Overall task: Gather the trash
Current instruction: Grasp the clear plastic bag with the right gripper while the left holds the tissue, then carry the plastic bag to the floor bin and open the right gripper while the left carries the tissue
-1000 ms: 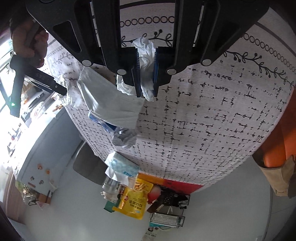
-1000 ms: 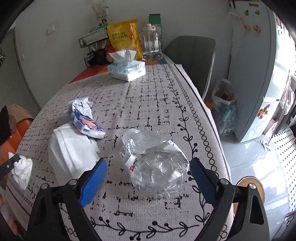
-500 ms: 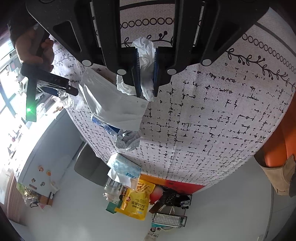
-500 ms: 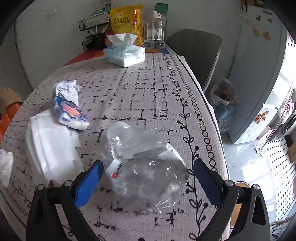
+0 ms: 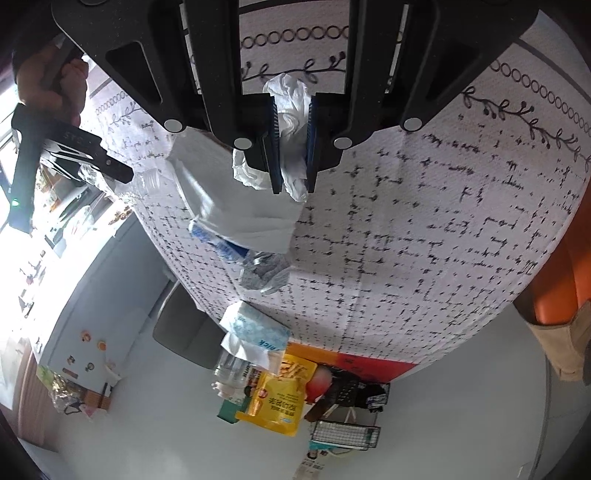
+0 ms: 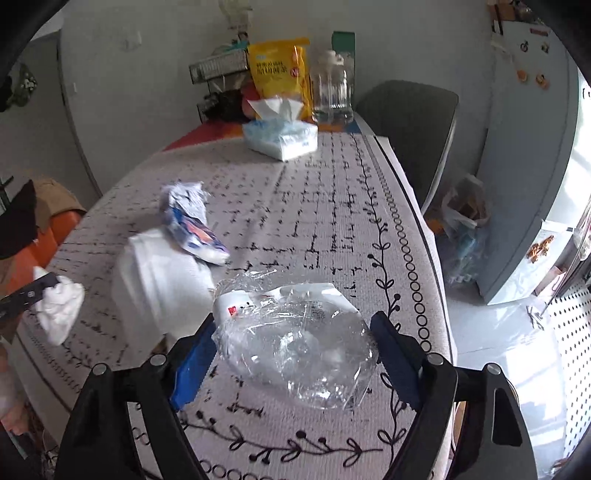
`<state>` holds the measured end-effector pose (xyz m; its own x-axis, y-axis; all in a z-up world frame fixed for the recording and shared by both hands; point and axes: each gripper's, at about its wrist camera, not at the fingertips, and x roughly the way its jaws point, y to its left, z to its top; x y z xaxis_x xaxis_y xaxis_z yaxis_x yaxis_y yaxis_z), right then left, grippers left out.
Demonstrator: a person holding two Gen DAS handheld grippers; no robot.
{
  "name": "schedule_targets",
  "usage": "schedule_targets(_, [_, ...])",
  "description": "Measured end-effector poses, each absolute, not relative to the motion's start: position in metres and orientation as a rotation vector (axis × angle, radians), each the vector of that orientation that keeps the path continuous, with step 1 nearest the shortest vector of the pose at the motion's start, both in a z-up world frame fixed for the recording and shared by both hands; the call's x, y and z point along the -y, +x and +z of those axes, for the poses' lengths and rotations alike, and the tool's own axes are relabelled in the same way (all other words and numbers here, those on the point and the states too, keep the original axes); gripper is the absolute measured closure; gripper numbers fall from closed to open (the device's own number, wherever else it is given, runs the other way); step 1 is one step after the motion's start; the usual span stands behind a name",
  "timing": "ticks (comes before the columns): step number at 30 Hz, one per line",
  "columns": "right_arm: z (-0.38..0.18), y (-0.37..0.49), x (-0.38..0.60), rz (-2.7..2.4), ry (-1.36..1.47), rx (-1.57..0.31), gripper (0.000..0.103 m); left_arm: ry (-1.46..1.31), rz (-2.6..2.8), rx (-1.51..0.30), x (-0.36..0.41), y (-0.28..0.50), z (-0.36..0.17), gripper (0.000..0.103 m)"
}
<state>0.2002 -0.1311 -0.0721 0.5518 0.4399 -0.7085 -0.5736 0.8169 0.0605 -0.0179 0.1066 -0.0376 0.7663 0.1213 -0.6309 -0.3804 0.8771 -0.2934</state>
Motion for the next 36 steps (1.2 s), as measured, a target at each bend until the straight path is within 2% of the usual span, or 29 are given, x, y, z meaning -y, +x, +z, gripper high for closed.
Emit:
schedule_targets(17, [-0.039, 0.177, 0.172, 0.613, -0.124, -0.687, 0.023, -0.359, 0.164, -0.649, -0.057, 0.026, -0.026, 0.091])
schedule_targets(36, [-0.043, 0.215, 0.325, 0.343, 0.062, -0.67, 0.023, -0.257, -0.048, -0.718, 0.066, 0.127, -0.027, 0.091])
